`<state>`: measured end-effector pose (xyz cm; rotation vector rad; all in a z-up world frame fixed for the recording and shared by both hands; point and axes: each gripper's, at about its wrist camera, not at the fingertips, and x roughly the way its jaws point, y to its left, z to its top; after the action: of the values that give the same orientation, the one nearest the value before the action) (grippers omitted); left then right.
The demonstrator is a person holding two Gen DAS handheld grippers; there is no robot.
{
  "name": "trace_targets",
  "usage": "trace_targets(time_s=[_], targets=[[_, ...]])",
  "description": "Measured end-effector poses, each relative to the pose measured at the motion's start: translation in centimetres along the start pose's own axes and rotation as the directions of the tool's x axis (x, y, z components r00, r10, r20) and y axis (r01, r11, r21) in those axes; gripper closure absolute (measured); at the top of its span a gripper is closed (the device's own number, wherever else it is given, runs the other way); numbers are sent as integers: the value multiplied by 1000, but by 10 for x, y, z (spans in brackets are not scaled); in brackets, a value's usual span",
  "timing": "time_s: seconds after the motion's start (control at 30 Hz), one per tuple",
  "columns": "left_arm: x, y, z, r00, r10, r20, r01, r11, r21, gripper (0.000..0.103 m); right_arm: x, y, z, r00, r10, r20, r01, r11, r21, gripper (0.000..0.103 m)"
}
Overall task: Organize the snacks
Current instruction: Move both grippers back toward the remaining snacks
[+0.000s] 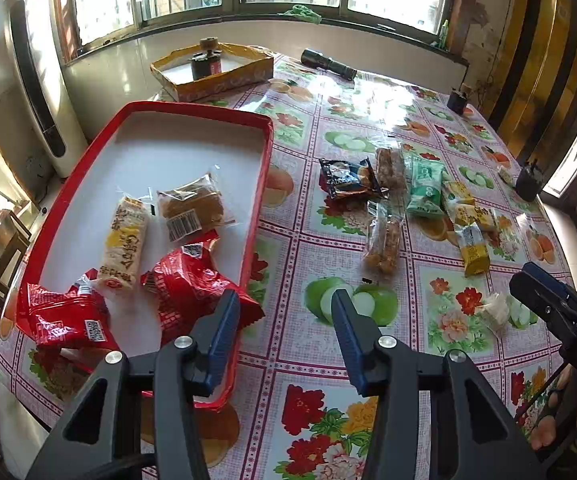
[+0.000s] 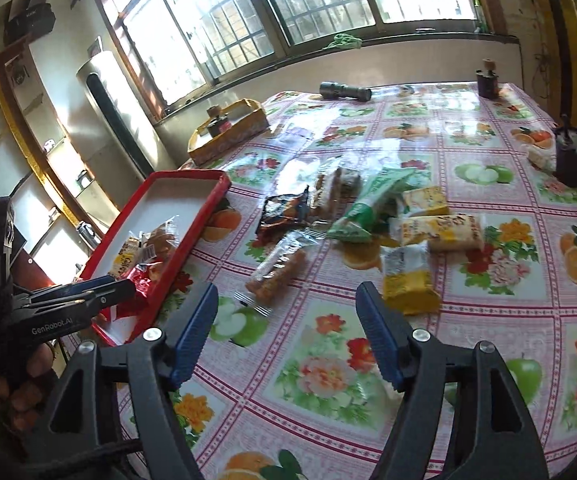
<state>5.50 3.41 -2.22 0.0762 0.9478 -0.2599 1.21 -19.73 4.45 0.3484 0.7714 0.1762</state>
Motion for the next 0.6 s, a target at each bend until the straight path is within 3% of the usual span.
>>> trace_targets(time_s=[0.27, 0.6], targets=[[13, -28, -1, 999, -39, -38, 40, 998, 46, 54, -22, -40, -23, 995, -99, -18, 99, 994, 42, 29], [24, -48, -3, 994, -77, -77, 84, 993, 84, 49, -26, -50, -40, 990, -127, -57, 129, 992, 20, 29]])
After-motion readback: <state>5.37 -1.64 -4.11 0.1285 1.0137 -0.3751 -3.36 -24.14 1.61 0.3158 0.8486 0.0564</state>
